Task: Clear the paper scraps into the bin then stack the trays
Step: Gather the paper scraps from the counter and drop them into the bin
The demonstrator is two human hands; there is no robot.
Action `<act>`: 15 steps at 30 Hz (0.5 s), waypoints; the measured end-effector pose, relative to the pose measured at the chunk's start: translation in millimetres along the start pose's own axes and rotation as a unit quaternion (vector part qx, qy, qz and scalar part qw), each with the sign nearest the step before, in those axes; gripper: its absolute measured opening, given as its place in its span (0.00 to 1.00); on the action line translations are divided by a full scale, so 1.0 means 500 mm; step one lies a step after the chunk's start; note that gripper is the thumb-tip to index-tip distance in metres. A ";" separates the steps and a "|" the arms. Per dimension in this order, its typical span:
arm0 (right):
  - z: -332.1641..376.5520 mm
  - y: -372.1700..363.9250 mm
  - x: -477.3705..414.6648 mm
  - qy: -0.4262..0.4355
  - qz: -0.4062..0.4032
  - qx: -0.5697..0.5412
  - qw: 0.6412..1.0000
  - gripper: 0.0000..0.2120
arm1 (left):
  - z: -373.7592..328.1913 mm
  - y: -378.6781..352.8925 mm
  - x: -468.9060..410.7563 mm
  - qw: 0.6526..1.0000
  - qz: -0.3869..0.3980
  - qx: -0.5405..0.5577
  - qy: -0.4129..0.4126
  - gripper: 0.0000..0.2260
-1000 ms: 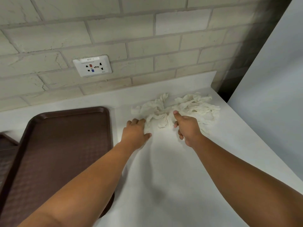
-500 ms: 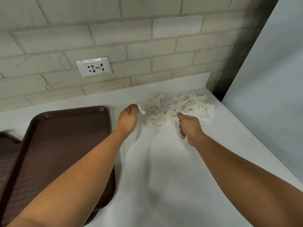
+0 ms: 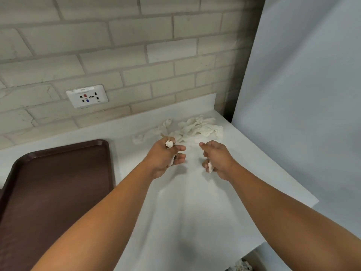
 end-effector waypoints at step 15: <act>-0.142 0.468 0.240 0.042 -0.171 0.058 0.983 0.18 | 0.134 -0.449 0.262 0.986 0.048 -0.159 0.023 0.26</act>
Point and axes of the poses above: each hand's wrist, its own x-axis away from the middle knuckle, its own y-axis out of the back of the hand, z = x × y, the point moved 4 cm from there along -x, towards the middle knuckle, and after that the axes turned 9 degrees about -z, right-handed, at the moved point
